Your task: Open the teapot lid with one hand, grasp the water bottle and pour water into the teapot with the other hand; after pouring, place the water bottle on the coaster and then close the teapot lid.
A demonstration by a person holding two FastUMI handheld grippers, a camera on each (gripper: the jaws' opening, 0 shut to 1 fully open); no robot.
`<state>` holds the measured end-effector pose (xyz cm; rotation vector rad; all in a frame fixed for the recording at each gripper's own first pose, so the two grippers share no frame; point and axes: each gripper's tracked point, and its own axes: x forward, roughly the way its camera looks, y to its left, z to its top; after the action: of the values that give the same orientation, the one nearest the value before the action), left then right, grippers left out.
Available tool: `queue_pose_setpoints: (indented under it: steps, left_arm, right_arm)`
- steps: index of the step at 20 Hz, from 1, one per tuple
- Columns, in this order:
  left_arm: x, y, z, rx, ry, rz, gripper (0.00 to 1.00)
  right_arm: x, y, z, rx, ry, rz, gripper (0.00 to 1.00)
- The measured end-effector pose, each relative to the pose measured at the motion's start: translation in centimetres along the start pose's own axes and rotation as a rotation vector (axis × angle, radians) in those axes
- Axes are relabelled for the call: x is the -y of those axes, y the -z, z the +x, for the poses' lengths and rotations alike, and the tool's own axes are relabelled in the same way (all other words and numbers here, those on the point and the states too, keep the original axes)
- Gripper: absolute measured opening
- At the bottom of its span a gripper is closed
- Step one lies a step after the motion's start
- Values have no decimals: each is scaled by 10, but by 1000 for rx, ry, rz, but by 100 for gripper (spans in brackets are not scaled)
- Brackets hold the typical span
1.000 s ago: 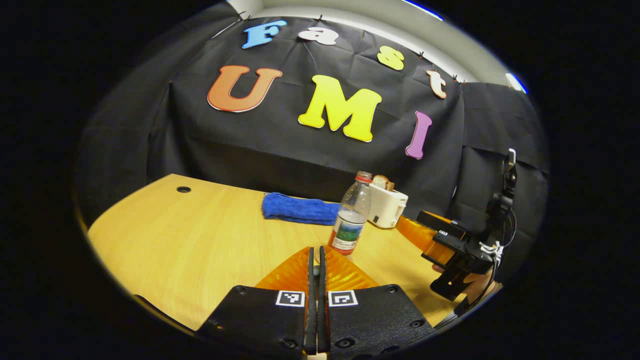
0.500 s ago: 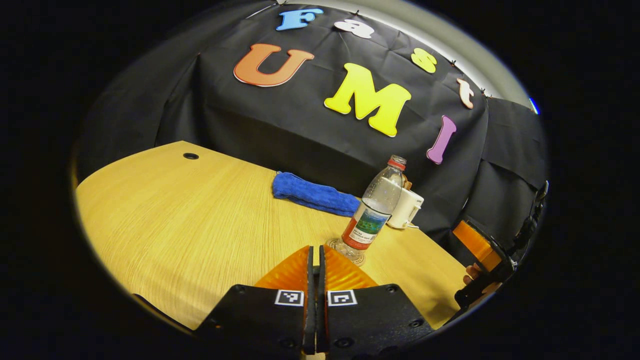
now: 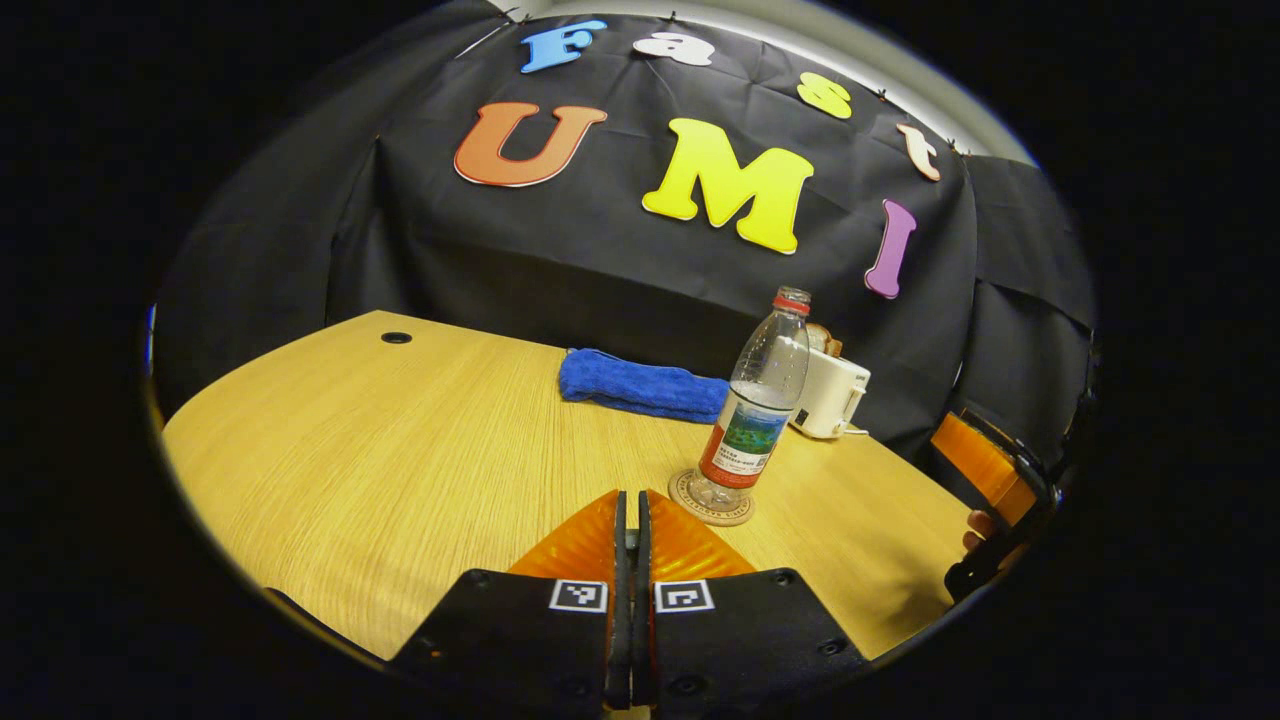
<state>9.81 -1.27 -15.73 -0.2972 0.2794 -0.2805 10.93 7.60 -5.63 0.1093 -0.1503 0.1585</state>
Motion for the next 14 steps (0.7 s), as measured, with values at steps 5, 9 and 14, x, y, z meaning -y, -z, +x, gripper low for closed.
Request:
queue_pose_setpoints:
  steps: [5, 9, 14]
  left_arm:
    - [0, 3, 1, -6, -57, 70, 4]
    - [1, 3, 0, -2, -125, 175, 3]
    - [0, 2, -1, 18, -201, 250, 4]
  right_arm:
    - [0, 0, -5, -4, 10, -14, 97]
    - [1, -1, -12, -9, 22, -26, 95]
    - [14, -1, -21, -68, 108, -66, 95]
